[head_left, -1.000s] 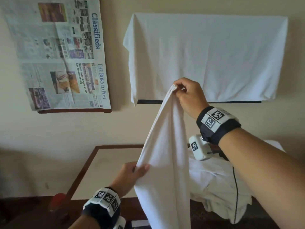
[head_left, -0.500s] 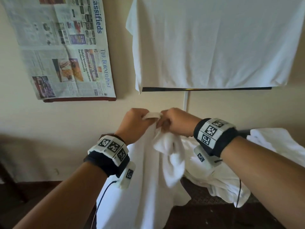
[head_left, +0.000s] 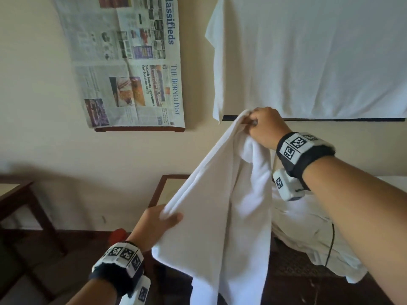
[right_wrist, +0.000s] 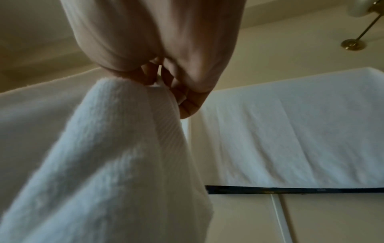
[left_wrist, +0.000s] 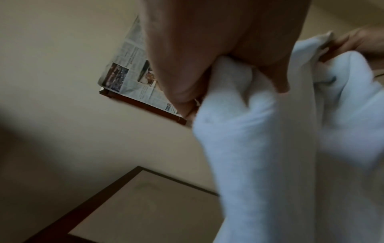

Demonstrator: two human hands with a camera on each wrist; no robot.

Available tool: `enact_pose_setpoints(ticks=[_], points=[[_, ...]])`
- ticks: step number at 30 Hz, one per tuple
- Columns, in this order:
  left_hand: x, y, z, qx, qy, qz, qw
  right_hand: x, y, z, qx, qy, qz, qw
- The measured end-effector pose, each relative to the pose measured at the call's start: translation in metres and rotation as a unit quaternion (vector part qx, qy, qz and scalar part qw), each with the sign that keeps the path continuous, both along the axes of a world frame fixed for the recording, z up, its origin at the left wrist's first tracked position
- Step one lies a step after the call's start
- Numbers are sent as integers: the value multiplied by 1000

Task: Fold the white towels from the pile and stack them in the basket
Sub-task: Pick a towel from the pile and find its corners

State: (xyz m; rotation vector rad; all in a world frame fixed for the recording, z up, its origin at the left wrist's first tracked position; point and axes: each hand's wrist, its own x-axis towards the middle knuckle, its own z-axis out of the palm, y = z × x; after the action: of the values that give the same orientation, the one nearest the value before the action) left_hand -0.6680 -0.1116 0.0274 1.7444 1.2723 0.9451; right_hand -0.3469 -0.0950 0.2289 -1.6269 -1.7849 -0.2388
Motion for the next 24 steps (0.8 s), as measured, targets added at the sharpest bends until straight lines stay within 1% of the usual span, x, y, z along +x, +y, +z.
enact_pose_setpoints(ticks=[2,4,6,7,8,9,10,11,12,13,14,15,17,18,20,22,23,24], points=[[-20,6,0,1,-7,7,1000,-4,4,-6,-9,10,-18,1000],[-40,12,-3,15,-6,-8,1000,-8,5,-13,-14,41,-34,998],[-57,16,-5,29,-1,13,1000,-11,6,-19,-24,44,-49,998],[-65,19,-9,37,19,46,998,-12,7,-22,-28,37,-55,997],[-73,21,-12,50,61,91,993,-15,7,-24,-30,28,-65,997],[-80,21,-15,63,122,130,982,-17,7,-27,-34,20,-77,996],[-86,18,-18,69,186,146,969,-20,8,-29,-45,9,-89,995],[-90,16,-22,62,237,137,960,-23,9,-33,-57,-3,-97,994],[-92,15,-22,50,268,113,955,-24,11,-36,-73,-18,-107,991],[-94,16,-20,29,270,80,959,-24,13,-41,-88,-22,-121,988],[-96,18,-17,11,245,46,968,-23,15,-45,-102,-16,-140,985],[-98,19,-11,0,200,18,980,-20,17,-49,-114,-11,-164,980],[-101,17,6,4,104,-7,995,-12,20,-57,-137,-2,-205,969],[-102,16,15,12,72,-22,997,-8,22,-60,-145,8,-219,965],[-103,12,28,30,58,-65,996,-3,25,-65,-155,40,-235,959],[-106,13,31,50,107,-86,989,-1,25,-71,-162,54,-241,956],[-109,14,30,68,168,-80,980,-1,24,-75,-168,56,-241,954],[-113,13,30,85,250,-70,962,-1,22,-79,-173,54,-238,954]])
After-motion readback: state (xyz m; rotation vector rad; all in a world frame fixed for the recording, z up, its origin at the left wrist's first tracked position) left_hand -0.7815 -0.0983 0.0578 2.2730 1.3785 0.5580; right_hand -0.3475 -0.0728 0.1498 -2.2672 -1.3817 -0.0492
